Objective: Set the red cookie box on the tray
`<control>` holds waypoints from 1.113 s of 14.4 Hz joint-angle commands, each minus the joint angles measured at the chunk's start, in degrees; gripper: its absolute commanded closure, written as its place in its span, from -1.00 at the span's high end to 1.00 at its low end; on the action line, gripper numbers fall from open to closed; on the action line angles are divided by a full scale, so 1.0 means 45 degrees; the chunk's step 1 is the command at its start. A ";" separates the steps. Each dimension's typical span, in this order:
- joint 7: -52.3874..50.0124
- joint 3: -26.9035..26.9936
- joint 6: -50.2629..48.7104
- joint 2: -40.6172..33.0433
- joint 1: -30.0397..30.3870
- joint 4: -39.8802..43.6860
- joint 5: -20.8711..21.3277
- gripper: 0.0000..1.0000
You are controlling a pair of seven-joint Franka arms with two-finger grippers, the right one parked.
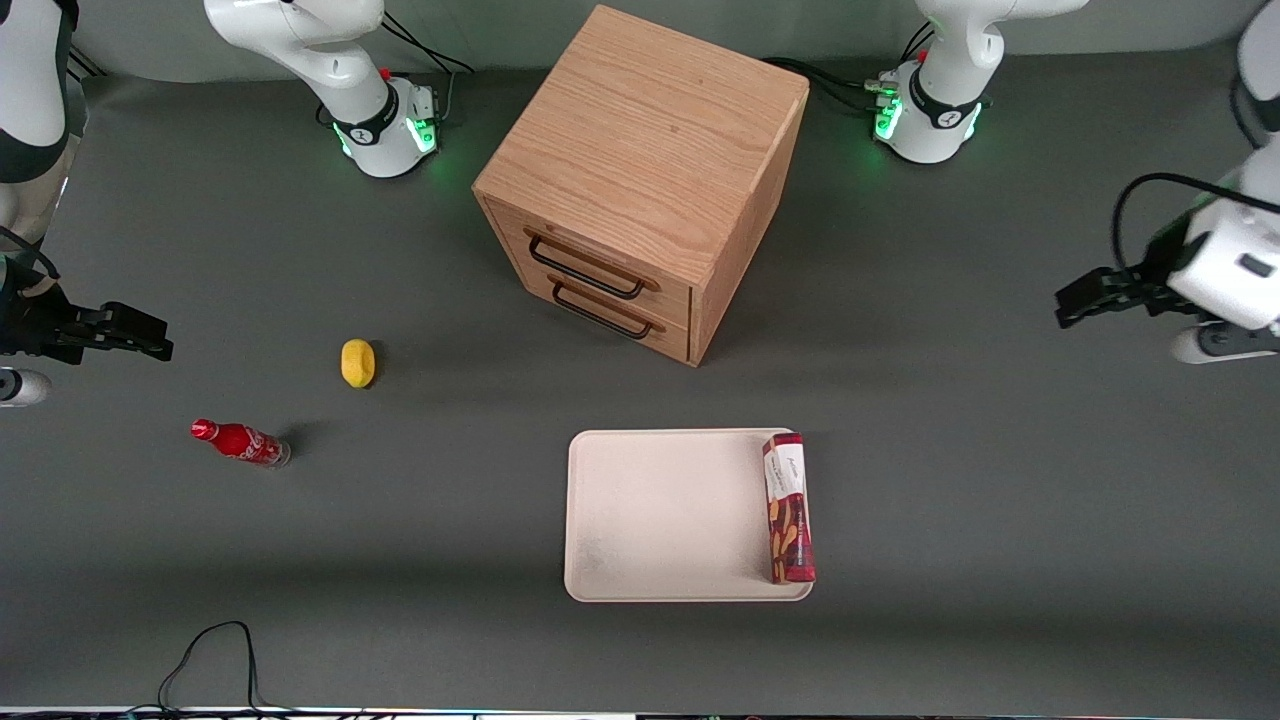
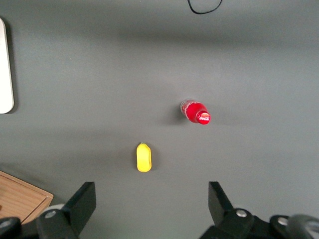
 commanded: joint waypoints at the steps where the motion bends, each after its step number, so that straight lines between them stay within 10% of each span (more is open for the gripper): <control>1: 0.0877 0.1125 0.0152 -0.0718 -0.0567 -0.0548 -0.0392 1.00; 16: 0.0877 0.0501 -0.0806 -0.0465 -0.0411 0.0214 -0.0353 1.00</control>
